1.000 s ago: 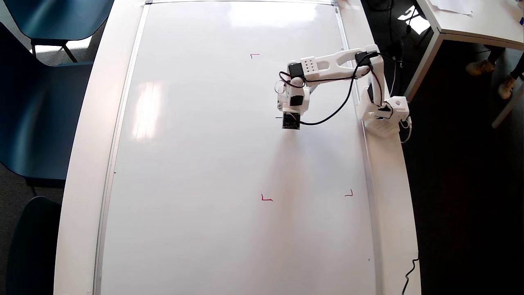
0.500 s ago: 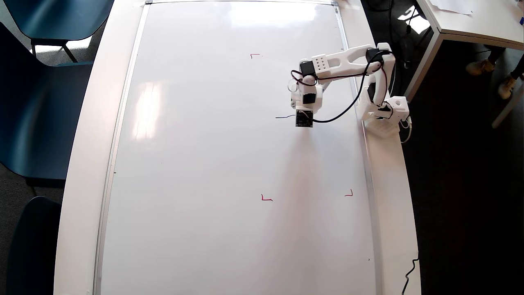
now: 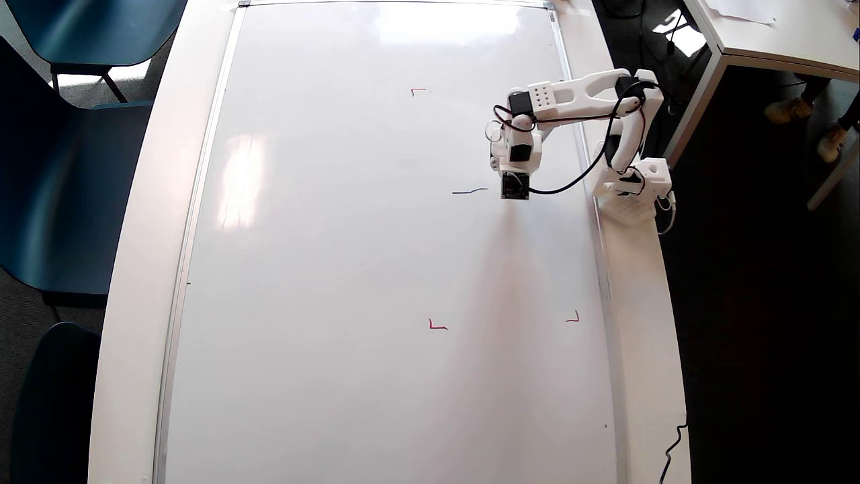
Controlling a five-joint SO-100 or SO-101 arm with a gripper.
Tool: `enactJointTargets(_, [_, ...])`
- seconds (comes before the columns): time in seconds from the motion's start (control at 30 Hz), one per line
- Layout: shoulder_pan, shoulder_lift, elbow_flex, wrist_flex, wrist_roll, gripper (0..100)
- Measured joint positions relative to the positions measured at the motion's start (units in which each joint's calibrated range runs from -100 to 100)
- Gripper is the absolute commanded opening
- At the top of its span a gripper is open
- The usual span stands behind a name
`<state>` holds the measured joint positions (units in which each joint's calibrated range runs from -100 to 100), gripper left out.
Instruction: Draw on a whiteboard a robot head using a pen attached to the gripper
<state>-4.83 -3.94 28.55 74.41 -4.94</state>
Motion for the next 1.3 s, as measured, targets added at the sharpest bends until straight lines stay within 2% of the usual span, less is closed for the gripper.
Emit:
enactJointTargets(0.33, [-0.1,-1.8,6.9,-1.5,3.9,1])
enactJointTargets(0.67, [0.0,-2.2,7.6,-1.8,4.2,1])
enactJointTargets(0.83, [0.1,-5.2,11.0,-2.1,6.1,1])
enactJointTargets(1.1, [4.8,-9.8,15.6,-2.1,8.8,1])
enactJointTargets(1.3, [6.6,-10.2,15.7,-1.9,8.8,1])
